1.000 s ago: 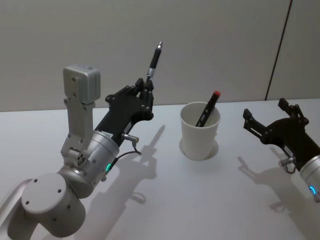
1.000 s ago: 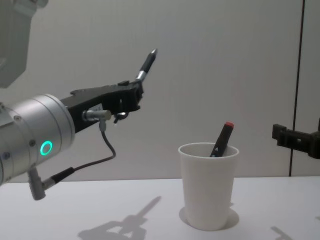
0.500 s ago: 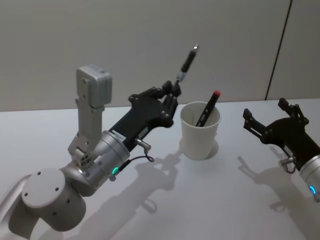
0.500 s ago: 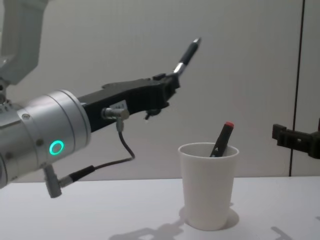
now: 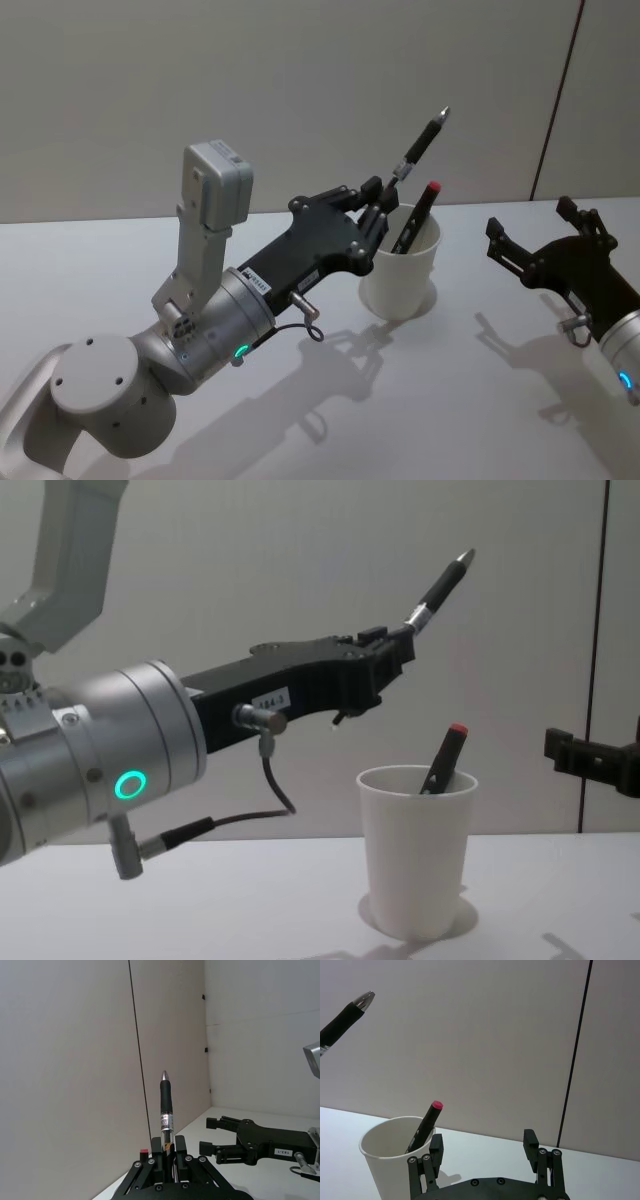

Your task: Place the pen into the pen holder.

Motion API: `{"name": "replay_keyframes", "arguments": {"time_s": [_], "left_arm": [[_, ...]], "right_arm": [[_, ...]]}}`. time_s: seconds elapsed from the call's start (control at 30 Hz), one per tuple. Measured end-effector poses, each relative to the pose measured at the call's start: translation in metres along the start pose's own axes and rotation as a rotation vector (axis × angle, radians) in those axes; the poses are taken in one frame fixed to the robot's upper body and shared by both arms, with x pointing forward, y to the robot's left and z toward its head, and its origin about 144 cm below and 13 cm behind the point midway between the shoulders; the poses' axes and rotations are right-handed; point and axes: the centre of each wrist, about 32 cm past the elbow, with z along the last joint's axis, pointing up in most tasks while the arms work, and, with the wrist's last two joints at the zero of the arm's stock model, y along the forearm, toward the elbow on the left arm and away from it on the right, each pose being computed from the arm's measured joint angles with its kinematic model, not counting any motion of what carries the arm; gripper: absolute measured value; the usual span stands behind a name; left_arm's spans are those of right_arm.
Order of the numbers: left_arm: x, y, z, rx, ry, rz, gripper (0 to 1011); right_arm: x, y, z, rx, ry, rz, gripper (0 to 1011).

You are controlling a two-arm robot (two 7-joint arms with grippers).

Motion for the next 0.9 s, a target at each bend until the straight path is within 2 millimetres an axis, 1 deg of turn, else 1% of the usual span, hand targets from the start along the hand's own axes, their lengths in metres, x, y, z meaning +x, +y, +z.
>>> {"name": "replay_keyframes", "arguments": {"time_s": [0.53,0.9], "left_arm": [[0.000,-0.001,0.000,-0.005,-0.025,-0.037,154],[0.000,-0.001,0.000,-0.006,-0.030,-0.045,154]], "right_arm": [[0.001,-0.001,0.001,0.003,0.005,0.015,1001],[0.004,-0.011,0.011,0.015,0.085,0.097,1001]]}}
